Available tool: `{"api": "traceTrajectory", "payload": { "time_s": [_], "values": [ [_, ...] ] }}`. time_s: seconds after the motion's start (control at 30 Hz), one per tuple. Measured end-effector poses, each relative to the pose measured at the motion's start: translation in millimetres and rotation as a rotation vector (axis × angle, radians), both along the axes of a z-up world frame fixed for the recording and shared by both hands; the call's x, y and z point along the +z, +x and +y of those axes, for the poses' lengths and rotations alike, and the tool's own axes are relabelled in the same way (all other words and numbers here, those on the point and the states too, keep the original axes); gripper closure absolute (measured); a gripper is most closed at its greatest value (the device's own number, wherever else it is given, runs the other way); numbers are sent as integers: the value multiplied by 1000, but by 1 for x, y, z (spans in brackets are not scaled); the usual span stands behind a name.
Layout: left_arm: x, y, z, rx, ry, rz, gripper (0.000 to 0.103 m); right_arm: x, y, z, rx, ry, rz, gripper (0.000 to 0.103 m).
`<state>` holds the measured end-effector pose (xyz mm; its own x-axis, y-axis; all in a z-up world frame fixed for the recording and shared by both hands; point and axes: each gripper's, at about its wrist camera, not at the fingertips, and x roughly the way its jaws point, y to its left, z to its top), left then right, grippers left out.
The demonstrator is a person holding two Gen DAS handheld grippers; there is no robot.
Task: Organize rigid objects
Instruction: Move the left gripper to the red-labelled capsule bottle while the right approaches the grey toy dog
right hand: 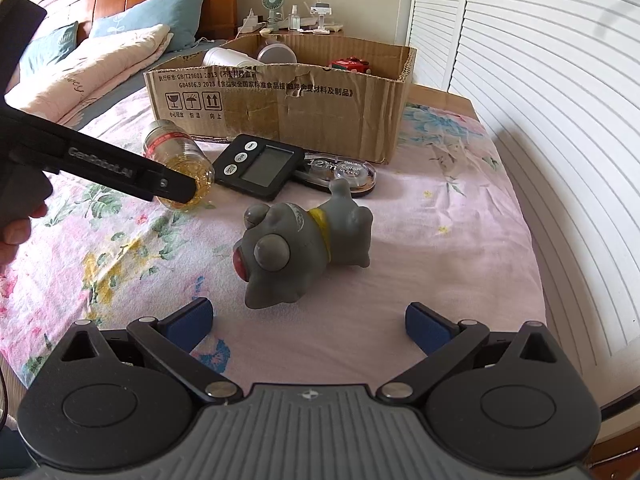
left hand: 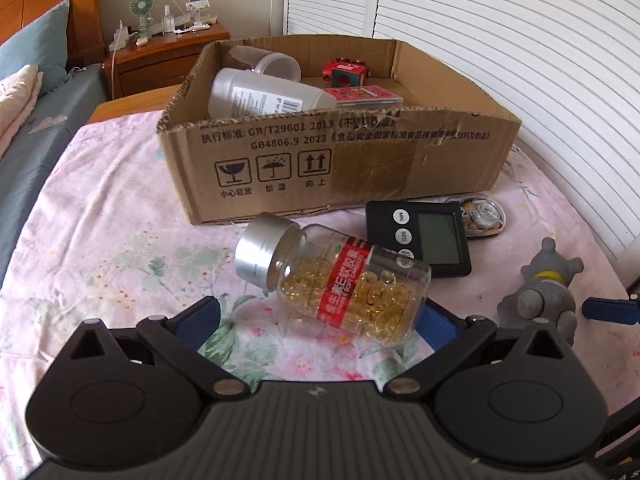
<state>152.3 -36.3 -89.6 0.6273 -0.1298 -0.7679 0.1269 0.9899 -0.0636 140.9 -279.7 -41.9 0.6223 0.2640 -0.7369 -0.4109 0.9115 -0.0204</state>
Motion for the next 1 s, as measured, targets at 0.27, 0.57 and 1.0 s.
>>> {"api": "traceTrajectory", "payload": {
  "time_s": [0.27,0.57,1.0],
  "values": [
    [-8,-2,-5,-67,41,-47,1,0,0,0,-2,1,-1,0],
    [-9,0,-1,-111,35,-77,1,2,10,2,59,-11,20,0],
    [-11,6,-1,-146,31,-92,1,4,48,12,245,-33,49,0]
  ]
}}
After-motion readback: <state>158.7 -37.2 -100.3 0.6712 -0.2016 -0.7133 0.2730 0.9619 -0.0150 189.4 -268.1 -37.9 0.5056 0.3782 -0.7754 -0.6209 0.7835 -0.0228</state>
